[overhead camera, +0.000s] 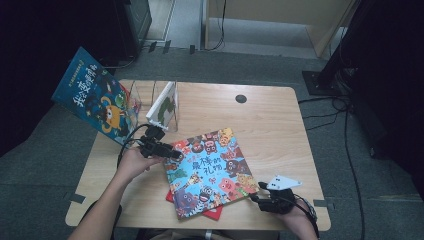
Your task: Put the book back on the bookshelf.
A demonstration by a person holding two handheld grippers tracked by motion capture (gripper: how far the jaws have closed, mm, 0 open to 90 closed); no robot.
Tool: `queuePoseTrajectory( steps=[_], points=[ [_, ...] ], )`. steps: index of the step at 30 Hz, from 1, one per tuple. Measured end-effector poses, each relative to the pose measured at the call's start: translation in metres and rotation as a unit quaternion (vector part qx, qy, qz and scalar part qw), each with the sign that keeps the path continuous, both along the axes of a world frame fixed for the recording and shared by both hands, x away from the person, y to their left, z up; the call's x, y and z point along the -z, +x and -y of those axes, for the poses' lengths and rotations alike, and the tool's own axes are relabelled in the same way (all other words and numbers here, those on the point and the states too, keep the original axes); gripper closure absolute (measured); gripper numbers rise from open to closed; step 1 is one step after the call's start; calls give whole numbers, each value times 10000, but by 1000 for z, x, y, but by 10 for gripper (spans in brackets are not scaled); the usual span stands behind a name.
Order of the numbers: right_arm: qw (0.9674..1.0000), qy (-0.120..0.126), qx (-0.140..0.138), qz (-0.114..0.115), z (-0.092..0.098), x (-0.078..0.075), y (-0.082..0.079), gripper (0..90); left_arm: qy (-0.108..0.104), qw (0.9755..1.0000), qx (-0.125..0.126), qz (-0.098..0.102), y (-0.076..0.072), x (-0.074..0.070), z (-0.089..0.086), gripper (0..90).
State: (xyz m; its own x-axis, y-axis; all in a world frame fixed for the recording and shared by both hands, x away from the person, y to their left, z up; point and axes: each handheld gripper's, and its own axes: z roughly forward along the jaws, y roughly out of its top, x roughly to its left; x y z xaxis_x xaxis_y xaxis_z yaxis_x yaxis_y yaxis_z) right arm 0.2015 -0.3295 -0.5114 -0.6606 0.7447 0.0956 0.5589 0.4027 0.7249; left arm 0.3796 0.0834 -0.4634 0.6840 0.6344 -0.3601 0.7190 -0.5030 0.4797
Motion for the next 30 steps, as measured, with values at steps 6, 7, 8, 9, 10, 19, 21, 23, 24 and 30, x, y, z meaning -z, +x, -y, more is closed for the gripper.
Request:
queuePoseTrajectory(
  steps=[6, 7, 8, 9, 10, 19, 21, 23, 24, 30],
  points=[
    [9999, 85, 149, 18, 3, -1, 2, 471, -6, 10000, -57, 35, 0, 0, -1, 446],
    [9998, 53, 203, 44, 3, -2, 3, 500, 10, 10000, -67, 47, 0, 0, -2, 446],
    [9995, 19, 301, 75, 4, -2, 4, 522, 24, 10000, -78, 54, 0, 0, -2, 447],
    [9991, 10, 417, 91, 5, -2, 5, 531, 6, 9999, -94, 38, 1, 1, -3, 446],
    [9987, 33, 496, 76, 7, -2, 7, 535, -6, 9999, -122, 32, 1, 2, -4, 447],
    [9979, 100, 633, 60, 7, -2, 15, 623, -40, 9992, -408, 21, 4, 5, -18, 451],
    [9977, 113, 661, 55, 7, -2, 17, 645, -13, 9988, -488, 63, 4, 5, -20, 451],
    [9975, 125, 687, 53, 7, -1, 19, 660, 45, 9985, -541, 91, 4, 5, -22, 449],
    [9974, 135, 712, 30, 7, -1, 21, 670, 64, 9983, -572, 101, 4, 6, -23, 448],
    [9960, 166, 880, 20, 6, 0, 29, 684, 125, 9975, -672, 197, 4, 6, -30, 445]
  ],
)
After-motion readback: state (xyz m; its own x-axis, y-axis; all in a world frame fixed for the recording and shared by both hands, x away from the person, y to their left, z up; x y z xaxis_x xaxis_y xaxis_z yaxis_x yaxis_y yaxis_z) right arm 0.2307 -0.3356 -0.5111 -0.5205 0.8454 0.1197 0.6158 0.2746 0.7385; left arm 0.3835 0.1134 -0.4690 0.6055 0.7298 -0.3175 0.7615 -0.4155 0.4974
